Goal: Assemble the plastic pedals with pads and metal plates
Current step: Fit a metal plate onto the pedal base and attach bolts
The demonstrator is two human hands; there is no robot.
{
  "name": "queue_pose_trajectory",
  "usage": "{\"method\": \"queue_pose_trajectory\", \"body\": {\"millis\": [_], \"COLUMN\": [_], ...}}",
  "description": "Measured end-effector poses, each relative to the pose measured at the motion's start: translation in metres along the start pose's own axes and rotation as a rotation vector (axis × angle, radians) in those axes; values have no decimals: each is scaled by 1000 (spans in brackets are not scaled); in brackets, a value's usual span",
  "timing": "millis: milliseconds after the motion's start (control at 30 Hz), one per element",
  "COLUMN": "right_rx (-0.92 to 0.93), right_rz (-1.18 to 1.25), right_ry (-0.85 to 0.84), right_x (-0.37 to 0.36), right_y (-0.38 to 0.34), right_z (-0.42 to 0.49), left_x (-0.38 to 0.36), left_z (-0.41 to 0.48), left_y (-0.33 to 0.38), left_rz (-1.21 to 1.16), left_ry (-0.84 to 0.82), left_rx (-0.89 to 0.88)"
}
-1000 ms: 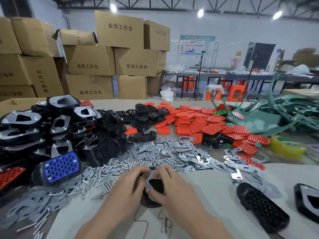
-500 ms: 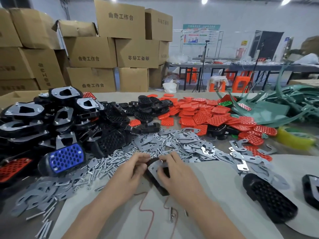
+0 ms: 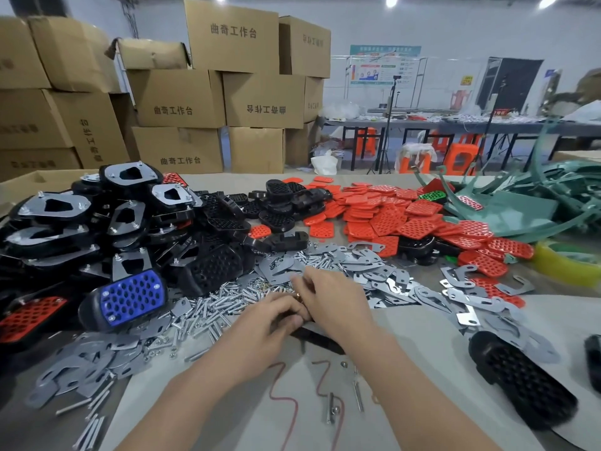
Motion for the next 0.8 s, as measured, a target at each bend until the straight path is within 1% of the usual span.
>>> {"method": "queue_pose_trajectory", "body": {"millis": [67, 133, 167, 200, 333, 400, 500, 633, 733, 800], "right_rx": [-28, -129, -166, -186, -255, -276, -341, -429, -452, -439], "right_rz": [145, 312, 348, 366, 386, 411, 428, 472, 408, 380], "right_ry": [49, 181, 224, 225, 15, -19, 53, 104, 120, 149], "right_x": [18, 42, 50, 54, 40, 34, 34, 30, 26, 25], "right_y": [4, 24, 35, 42, 64, 68, 75, 84, 84, 81], "right_z": [3, -5, -15, -27, -78, -86, -84, -78, -74, -65], "left_x": [1, 2, 1, 0, -9, -12, -13, -16, -33, -38], "left_z": [-2, -5, -6, -7, -3, -2, -2, 0, 0, -1], "left_y": [-4, -9, -8, -7, 4, 6, 10, 16, 28, 29], "left_rz": [14, -10, 12, 49, 104, 128, 155, 225, 342, 363], "left_ry": [2, 12, 2, -16, -82, -92, -81, -91, -138, -156], "left_rx": [3, 45, 55, 52, 27, 34, -8, -95, -231, -225]}}
Point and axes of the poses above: each hand's wrist, its own z-axis towards the middle knuckle, its own x-axis out of the back of the hand, y = z × x, the point moved 9 cm from there along z, towards the middle knuckle, and after that the axes turned 7 degrees about y, right-handed, at the moved point
